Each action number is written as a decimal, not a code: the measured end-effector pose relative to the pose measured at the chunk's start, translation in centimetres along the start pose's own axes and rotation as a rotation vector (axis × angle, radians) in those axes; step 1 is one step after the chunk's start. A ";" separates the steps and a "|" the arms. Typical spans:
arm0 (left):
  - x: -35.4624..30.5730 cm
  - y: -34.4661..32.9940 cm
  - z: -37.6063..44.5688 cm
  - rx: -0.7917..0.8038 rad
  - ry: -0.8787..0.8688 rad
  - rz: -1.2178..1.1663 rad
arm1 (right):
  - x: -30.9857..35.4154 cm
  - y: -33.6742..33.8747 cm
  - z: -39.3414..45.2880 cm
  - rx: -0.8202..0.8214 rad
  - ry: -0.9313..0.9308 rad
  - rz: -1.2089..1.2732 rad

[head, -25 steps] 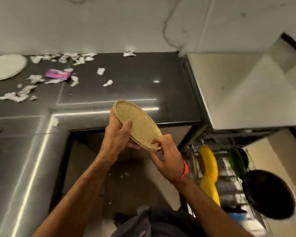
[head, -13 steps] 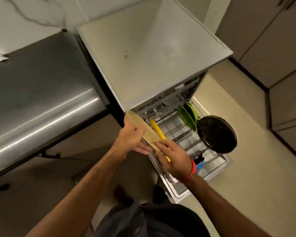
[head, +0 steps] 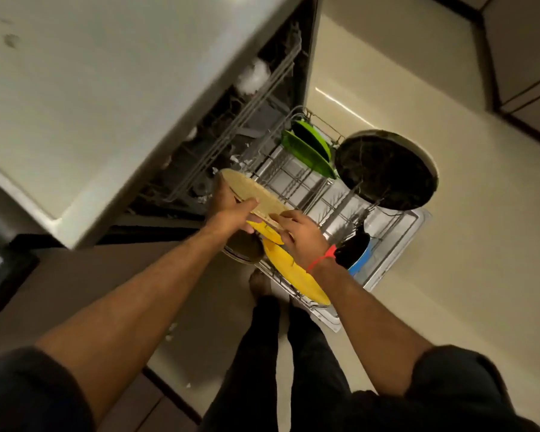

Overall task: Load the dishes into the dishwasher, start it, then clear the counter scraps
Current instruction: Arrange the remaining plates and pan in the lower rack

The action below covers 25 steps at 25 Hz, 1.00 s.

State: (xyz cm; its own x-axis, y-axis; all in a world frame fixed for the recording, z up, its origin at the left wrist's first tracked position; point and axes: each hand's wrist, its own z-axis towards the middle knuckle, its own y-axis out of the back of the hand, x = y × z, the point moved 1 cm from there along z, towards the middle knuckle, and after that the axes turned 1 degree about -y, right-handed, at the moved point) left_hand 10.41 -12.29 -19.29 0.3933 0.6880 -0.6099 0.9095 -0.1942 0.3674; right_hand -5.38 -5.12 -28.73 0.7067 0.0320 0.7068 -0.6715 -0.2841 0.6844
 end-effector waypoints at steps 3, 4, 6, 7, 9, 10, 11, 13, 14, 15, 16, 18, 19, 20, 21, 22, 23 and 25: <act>2.6 -2.3 8.8 -0.032 0.015 0.155 | -3.4 -4.7 4.1 0.011 -0.071 0.058; 3.4 -2.9 11.0 -0.022 0.040 0.200 | -4.8 -6.1 5.1 0.020 -0.100 0.055; 4.9 -4.3 14.5 -0.013 0.091 0.260 | -7.2 -8.3 6.6 0.075 -0.166 0.017; 5.5 -5.1 15.8 -0.023 0.102 0.281 | -8.4 -9.3 7.2 0.092 -0.166 0.006; 6.2 -6.2 17.5 -0.030 0.126 0.314 | -10.2 -11.0 7.9 0.138 -0.129 0.003; 6.5 -6.8 18.2 -0.011 0.149 0.324 | -11.2 -11.9 8.2 0.172 -0.135 -0.008; 6.7 -7.3 18.6 0.018 0.168 0.342 | -11.9 -12.4 8.6 0.211 -0.160 -0.027; 7.1 -8.0 19.4 0.034 0.207 0.331 | -12.6 -12.9 9.4 0.268 -0.202 -0.057; 7.2 -8.0 19.6 0.032 0.227 0.289 | -12.8 -13.1 9.8 0.294 -0.204 -0.059; 7.2 -7.8 19.7 0.023 0.221 0.258 | -12.7 -13.1 10.0 0.324 -0.208 -0.039; 7.1 -7.6 19.6 0.001 0.208 0.229 | -12.6 -13.1 10.1 0.345 -0.218 -0.012; 6.2 -6.8 18.1 -0.043 0.223 0.152 | -12.2 -12.2 9.8 0.354 -0.276 0.034; 5.7 -6.3 16.8 -0.062 0.229 0.109 | -11.8 -11.3 9.2 0.323 -0.316 0.053; 5.3 -5.6 15.2 -0.070 0.213 0.077 | -11.1 -10.3 8.4 0.268 -0.357 0.082; 4.9 -4.7 13.0 -0.070 0.182 0.060 | -10.1 -8.9 7.3 0.197 -0.389 0.119; 4.5 -3.7 10.6 -0.068 0.141 0.055 | -8.8 -7.2 6.1 0.128 -0.407 0.149; 4.3 -2.7 7.9 -0.071 0.091 0.048 | -7.2 -5.5 4.9 0.065 -0.408 0.169; 4.3 -0.6 2.8 -0.087 -0.032 0.035 | -3.4 -2.3 2.8 -0.014 -0.387 0.209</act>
State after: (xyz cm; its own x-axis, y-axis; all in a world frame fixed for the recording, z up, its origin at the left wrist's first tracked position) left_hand 11.93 -11.19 -24.07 0.4302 0.6591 -0.6169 0.8805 -0.1557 0.4477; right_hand -5.65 -7.24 -33.17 0.5851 -0.3872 0.7125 -0.8098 -0.2332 0.5383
